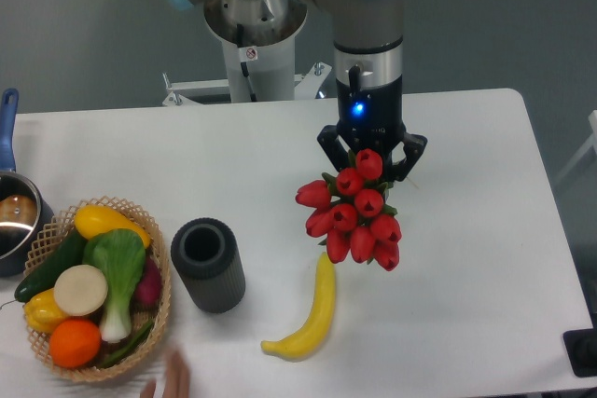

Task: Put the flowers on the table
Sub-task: 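Move the tulips down and beside the banana, tilting blooms toward the table, then open the gripper to release the tulips and lift it away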

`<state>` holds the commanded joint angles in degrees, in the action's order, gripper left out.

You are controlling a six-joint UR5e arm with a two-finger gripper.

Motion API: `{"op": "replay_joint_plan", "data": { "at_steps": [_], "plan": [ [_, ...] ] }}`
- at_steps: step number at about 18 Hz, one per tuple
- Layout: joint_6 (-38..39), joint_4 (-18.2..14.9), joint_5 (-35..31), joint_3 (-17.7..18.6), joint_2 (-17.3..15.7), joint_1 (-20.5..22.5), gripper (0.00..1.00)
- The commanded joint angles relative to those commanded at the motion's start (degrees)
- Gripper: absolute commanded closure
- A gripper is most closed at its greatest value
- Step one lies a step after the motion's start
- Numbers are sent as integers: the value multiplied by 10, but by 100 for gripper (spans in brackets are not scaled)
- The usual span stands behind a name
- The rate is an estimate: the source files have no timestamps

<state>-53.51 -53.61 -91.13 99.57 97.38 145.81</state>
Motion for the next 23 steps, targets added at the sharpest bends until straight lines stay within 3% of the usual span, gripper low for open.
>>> {"op": "replay_joint_plan", "data": {
  "at_steps": [6, 16, 23],
  "plan": [
    [-17, -19, -59, 15, 49, 1, 66],
    [-20, -15, -58, -5, 142, 63, 66],
    [-22, -13, -56, -33, 203, 80, 65]
  ]
}}
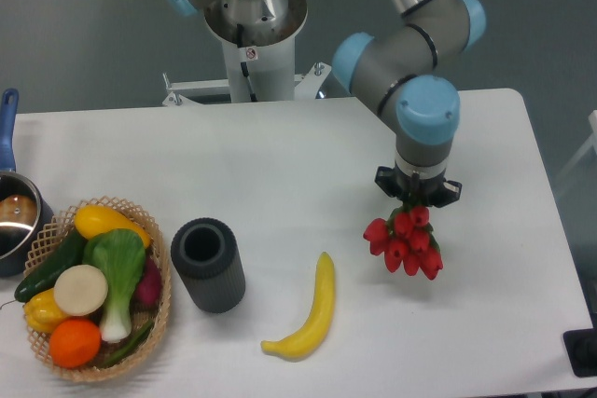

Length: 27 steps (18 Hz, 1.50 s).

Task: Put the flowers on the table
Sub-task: 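Open the gripper to release the tulips and lift it away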

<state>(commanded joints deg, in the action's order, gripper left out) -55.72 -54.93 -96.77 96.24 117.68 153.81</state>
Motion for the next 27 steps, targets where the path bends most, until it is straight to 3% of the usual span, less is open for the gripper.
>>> {"op": "replay_joint_plan", "data": {
  "at_steps": [2, 3, 5, 6, 8, 10, 11, 13, 17, 21, 27],
  "plan": [
    [-1, 2, 0, -1, 4, 1, 63],
    [-1, 2, 1, -2, 4, 0, 49],
    [-1, 3, 1, -8, 4, 0, 39],
    [-1, 4, 1, -10, 5, 1, 29],
    [-1, 4, 0, -16, 4, 1, 23],
    [-3, 3, 0, -21, -1, 2, 4],
    [-16, 2, -1, -22, -5, 4, 0],
    [-64, 3, 1, -26, -23, 13, 0],
    [-93, -4, 12, -81, -69, 22, 0],
    [-161, -11, 21, -85, -99, 18, 0],
    [-275, -97, 61, -100, -184, 15, 0]
  ]
}}
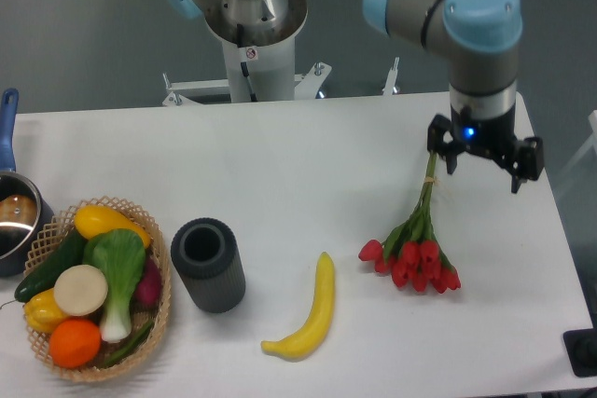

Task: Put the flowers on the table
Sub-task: 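Open the gripper to release the tulips and lift it away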

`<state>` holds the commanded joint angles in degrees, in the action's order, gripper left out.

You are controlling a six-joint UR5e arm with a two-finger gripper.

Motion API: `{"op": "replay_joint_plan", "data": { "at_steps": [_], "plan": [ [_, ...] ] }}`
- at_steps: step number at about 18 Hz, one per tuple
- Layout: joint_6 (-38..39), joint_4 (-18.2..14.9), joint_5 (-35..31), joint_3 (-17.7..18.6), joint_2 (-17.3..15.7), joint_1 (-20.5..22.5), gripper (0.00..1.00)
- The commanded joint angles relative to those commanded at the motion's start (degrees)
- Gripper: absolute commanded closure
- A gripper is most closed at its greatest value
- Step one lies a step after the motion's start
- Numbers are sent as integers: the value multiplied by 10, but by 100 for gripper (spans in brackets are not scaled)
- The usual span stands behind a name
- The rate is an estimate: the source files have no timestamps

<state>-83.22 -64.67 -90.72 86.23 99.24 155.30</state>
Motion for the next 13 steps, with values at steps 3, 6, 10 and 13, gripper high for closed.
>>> {"op": "replay_joint_plan", "data": {
  "at_steps": [3, 6, 10, 13],
  "plan": [
    [-26, -38, 32, -17, -34, -10, 0],
    [-26, -50, 82, -10, -53, -16, 0],
    [-26, -62, 85, -7, -60, -20, 0],
    [-26, -62, 85, -6, -60, -20, 0]
  ]
}}
